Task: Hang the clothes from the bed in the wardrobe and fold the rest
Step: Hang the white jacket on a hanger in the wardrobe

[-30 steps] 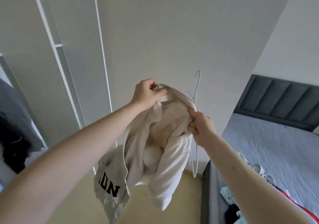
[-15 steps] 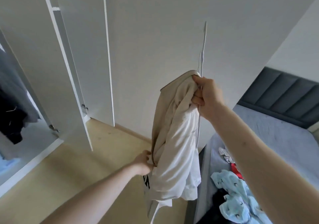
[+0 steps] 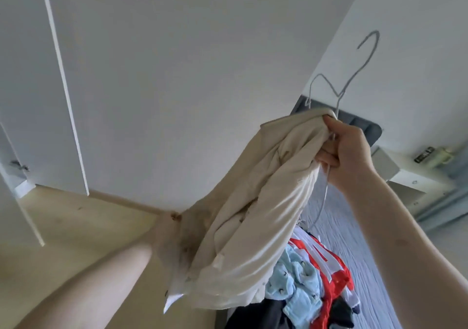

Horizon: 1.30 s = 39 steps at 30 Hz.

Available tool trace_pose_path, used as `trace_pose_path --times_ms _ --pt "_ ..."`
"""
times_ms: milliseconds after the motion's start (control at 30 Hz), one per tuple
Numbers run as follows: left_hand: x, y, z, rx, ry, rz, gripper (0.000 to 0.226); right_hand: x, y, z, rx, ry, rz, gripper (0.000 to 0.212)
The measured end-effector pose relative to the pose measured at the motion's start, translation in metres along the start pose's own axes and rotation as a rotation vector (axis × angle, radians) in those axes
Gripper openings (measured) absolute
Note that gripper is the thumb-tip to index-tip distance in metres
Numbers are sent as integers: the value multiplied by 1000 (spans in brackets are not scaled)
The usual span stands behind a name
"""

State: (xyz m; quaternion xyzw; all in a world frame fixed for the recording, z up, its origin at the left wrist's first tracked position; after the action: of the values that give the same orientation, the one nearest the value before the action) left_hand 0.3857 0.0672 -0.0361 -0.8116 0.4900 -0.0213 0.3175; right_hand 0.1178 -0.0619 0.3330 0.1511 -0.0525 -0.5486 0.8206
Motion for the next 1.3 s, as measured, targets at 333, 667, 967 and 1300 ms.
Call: trace_pose_path --times_ms 333,667,967,1300 --pt "-5 -181 -199 261 565 -336 38 26 -105 -73 -686 50 -354 15" --pt "-67 -249 -303 593 807 -348 43 20 -58 -98 -996 -107 -150 27" --pt "-50 -274 -275 878 629 -393 35 -14 -29 -61 -985 -315 110 41" --pt "-67 -272 -296 883 737 -448 24 -24 7 -68 -1023 -400 202 37"
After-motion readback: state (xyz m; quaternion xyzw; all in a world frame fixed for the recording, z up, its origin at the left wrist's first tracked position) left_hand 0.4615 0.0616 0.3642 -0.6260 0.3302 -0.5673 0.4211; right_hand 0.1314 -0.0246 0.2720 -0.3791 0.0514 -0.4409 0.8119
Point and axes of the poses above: each hand's wrist, its own x-axis towards the middle knuckle, its own y-axis out of the palm, z = x × y, the point moved 4 cm from there along x, towards the middle knuckle, and after that the axes turned 5 degrees about y, right-handed, at the moved point
